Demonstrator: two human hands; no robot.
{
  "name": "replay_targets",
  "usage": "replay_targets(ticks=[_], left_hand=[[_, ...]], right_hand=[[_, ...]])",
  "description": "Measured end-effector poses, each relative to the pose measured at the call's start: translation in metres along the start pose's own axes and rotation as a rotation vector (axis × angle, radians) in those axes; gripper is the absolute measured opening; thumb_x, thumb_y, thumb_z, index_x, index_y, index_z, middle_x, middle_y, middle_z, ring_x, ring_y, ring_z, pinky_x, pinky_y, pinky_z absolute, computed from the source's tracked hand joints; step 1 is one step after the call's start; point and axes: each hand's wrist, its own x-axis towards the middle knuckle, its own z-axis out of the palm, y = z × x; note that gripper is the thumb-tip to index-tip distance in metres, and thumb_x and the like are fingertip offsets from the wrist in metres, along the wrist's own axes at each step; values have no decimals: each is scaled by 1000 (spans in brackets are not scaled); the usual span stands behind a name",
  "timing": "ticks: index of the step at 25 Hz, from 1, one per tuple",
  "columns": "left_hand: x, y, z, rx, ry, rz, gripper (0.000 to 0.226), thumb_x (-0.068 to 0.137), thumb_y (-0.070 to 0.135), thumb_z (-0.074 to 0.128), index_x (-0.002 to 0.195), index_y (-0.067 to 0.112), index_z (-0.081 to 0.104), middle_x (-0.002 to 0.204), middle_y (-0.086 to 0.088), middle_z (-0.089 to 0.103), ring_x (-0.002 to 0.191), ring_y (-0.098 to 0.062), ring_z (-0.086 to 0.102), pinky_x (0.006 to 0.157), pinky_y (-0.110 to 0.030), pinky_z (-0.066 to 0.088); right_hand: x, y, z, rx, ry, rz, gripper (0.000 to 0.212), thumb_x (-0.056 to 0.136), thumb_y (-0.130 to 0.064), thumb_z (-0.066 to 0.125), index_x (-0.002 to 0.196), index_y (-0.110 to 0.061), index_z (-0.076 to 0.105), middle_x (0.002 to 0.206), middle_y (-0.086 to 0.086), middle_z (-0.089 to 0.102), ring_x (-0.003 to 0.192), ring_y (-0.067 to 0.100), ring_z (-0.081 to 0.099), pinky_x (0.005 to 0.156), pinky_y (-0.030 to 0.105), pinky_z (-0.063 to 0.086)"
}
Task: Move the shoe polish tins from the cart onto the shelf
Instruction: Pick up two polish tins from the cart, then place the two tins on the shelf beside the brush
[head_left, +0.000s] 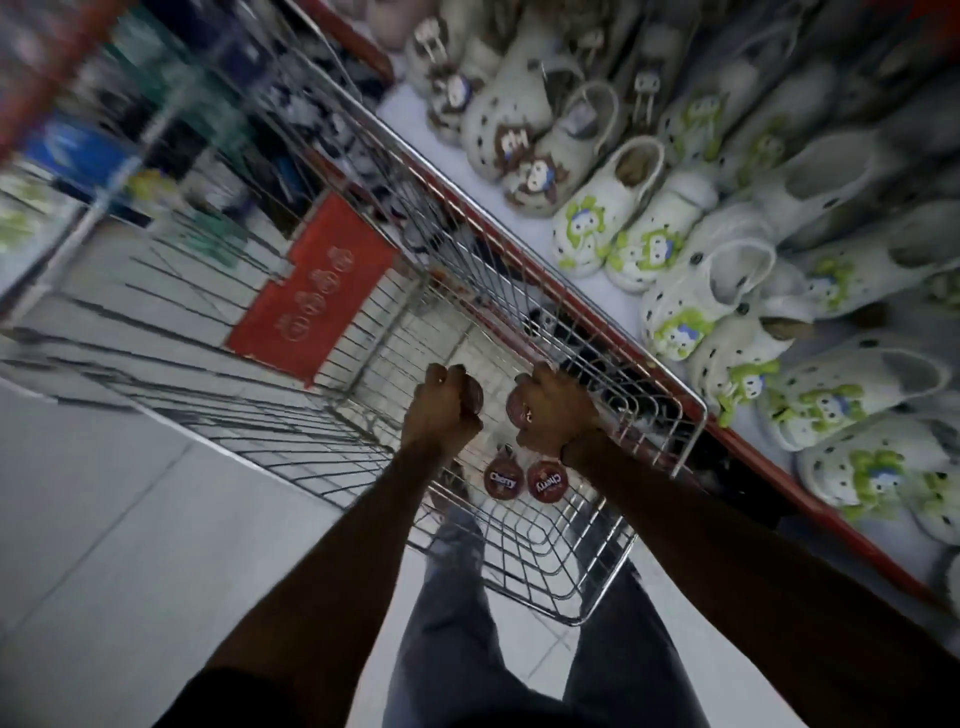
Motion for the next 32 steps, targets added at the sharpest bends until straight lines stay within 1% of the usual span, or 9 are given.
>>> replay_targets(ticks=[3,8,12,15,18,21,24,28,32], left_hand=[[-30,2,-88,-82,149,-12,84,69,23,83,146,17,49,141,-14,55,116,-36,64,90,-40,59],[-77,27,-225,-97,492,117,77,63,30,84,134,18,55,127,-15,65,111,-37,65,84,-40,56],[-101,77,-298,-64,691,269,63,63,38,81,122,22,66,115,-7,71,108,-32,67,85,-41,57],[-106,134,-320,-1,768,439,54,61,39,74,112,20,72,105,-4,76,99,-28,70,83,-34,52],[-102,206,-315,-75,735,651,54,58,37,76,109,17,75,102,-3,78,96,-25,70,92,-34,52],[-97,280,-298,-115,707,797,51,59,32,81,108,18,76,102,-3,78,95,-24,71,87,-37,55],[-92,353,-283,-156,607,930,51,56,27,76,106,17,77,100,-5,78,90,-25,71,81,-35,57],[-73,418,-261,-88,364,963,22,62,17,77,84,17,80,81,-3,80,74,-21,73,70,-34,60],[-45,447,-246,8,286,909,21,73,21,77,92,12,84,96,-11,83,94,-28,77,87,-37,59]], right_hand=[[-19,-35,-72,117,167,-103,78,67,-30,79,138,-13,52,133,15,56,115,38,58,91,46,54],[-50,-81,-196,48,547,-227,62,64,-48,76,118,-20,63,108,12,65,98,36,64,76,41,53],[-85,-81,-287,62,778,-282,65,62,-52,73,120,-24,66,107,8,67,98,34,65,81,39,55],[-120,-48,-336,58,909,-209,70,59,-55,72,123,-27,65,110,5,68,102,32,63,86,38,54],[-160,6,-368,73,999,-55,74,59,-59,74,126,-28,63,115,5,69,107,34,63,91,41,54],[-193,61,-381,58,1053,150,70,59,-71,62,113,-27,62,104,6,72,97,37,66,83,42,53],[-213,114,-385,-10,1001,358,59,60,-57,68,103,-19,53,98,8,73,94,35,67,80,41,46],[-214,165,-380,-101,884,512,52,74,-55,65,107,-15,56,102,11,72,102,34,64,88,43,43],[-196,191,-375,-130,806,516,51,80,-57,64,110,-16,62,110,12,71,110,34,62,100,44,40]])
